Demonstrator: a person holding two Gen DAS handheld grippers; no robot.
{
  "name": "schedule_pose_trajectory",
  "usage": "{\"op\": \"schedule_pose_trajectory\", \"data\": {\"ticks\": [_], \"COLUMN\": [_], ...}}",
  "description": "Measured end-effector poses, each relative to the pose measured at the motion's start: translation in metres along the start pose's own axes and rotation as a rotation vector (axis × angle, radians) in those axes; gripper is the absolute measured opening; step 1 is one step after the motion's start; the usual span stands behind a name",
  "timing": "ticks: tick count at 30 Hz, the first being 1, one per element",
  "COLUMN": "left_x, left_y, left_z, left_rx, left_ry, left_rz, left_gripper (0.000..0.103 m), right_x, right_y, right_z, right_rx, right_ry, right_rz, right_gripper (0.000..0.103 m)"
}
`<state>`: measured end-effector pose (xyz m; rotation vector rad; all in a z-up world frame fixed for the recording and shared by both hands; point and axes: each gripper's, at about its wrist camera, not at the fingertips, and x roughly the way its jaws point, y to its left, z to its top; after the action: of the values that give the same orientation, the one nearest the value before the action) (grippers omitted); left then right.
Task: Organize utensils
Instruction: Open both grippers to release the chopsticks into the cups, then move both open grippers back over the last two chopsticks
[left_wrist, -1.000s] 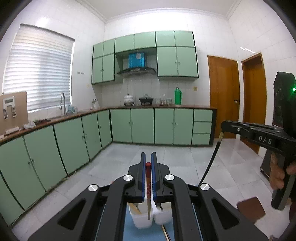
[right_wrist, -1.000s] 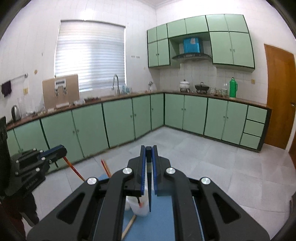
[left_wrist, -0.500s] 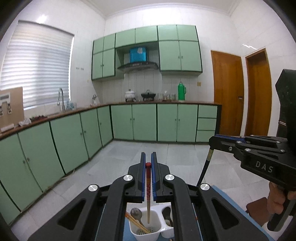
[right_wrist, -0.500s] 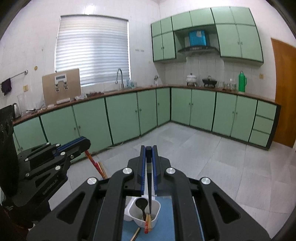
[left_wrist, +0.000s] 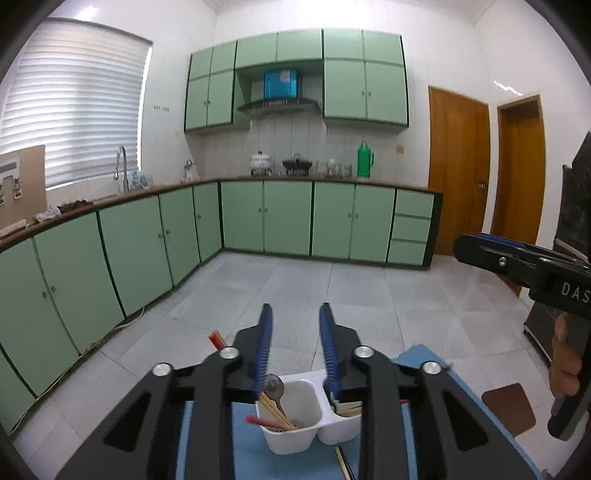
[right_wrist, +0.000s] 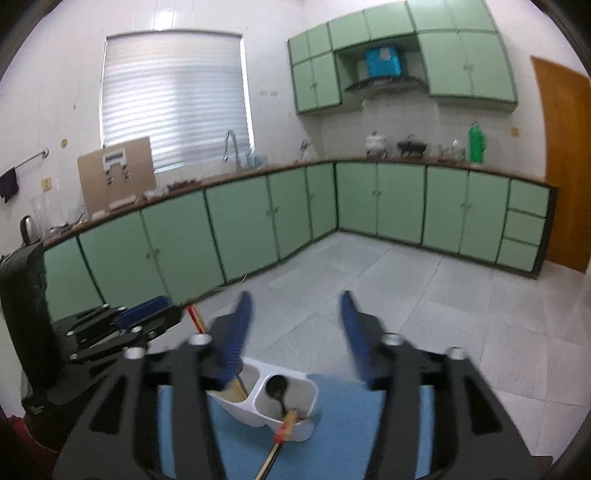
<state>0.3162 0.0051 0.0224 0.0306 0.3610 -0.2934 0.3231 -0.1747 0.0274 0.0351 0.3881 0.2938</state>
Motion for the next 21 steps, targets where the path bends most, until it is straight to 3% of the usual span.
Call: {"op": "schedule_pose_trajectory", "data": {"ticks": [4, 7, 11, 21], "left_x": [-0.038, -0.062, -0.082, -0.086], "left_y": [-0.006, -0.011, -0.014, -0.020], "left_z": [-0.009, -0.028, -0.070, -0.188], "left_rx": [-0.007, -0.016, -0.053, -0.066], "left_ry": [-0.024, -0.015, 0.042, 0.251], "left_rz": [0.014, 0.018, 0.022, 0.086], "left_gripper": [0.048, 0.055, 0.059, 0.061], "right_x": [-0.043, -0.073, -0.100, -0.099], "right_y": [-0.003, -0.004, -0.005, -0.003], "right_z": [-0.006, -0.023, -0.060, -0.185], "right_rx": [0.004, 0.016, 0.042, 0.150], "right_ry": [-0.075, -0.124, -0.127, 0.085], "right_rz": [-0.035, -0.066, -0.089, -0.134], "right_gripper": [0.082, 0.092, 0.097, 0.097]}}
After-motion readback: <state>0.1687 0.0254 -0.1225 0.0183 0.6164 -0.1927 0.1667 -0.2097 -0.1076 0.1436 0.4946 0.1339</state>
